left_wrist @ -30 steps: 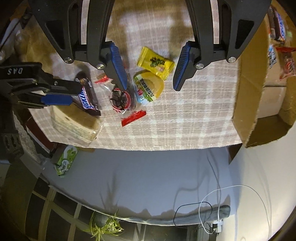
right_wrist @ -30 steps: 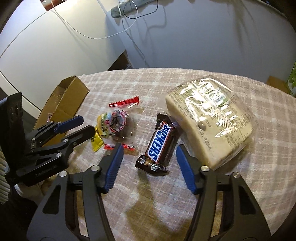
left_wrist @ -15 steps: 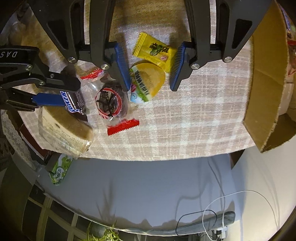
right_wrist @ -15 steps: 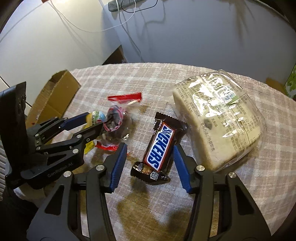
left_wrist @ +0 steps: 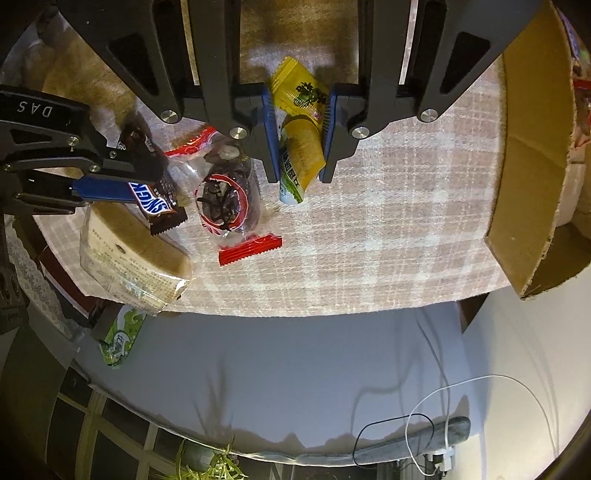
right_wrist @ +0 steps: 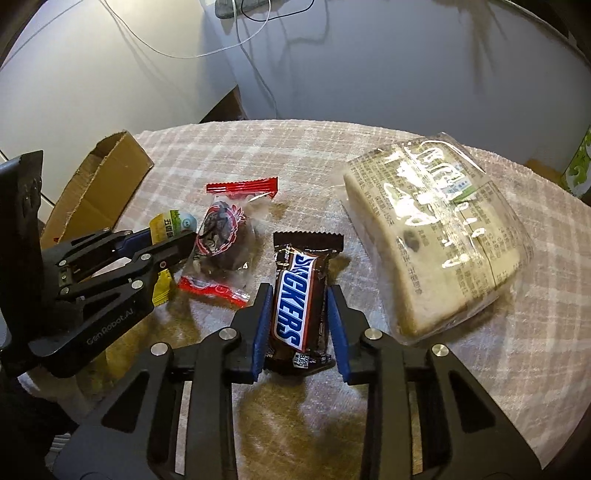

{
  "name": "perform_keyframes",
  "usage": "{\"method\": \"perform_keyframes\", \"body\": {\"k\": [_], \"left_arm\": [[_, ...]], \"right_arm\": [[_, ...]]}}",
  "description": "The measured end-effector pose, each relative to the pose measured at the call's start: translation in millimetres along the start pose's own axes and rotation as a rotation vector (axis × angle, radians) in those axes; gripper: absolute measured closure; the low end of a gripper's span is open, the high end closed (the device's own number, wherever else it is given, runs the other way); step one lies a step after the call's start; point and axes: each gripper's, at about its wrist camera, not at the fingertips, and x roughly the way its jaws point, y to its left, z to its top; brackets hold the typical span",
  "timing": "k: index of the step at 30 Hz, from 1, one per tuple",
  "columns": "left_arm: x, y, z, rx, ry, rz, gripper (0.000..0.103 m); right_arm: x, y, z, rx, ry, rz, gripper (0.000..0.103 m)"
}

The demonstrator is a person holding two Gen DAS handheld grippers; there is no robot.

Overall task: Organize snacks
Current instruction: 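Grasp the yellow-green round candy with the left tool while the right tool grasps the Snickers bar, then carry the yellow-green candy and Snickers bar over the cardboard box with both tools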

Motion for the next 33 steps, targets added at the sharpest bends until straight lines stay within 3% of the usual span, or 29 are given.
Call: {"method": "perform_keyframes", "body": {"k": [17, 33], "left_arm": [[-44.9, 6.7, -1.5, -0.038, -0.077, -0.036, 0.084], [-110.4, 29.6, -14.9, -0.049, -0.17, -0.011, 0.084]], "right_arm": [[-44.9, 4.7, -9.9, -0.012, -0.066, 0.013, 0.072], [-81.6, 71.3, -1.8, -0.115, -0.132, 0.052, 0.072]]}}
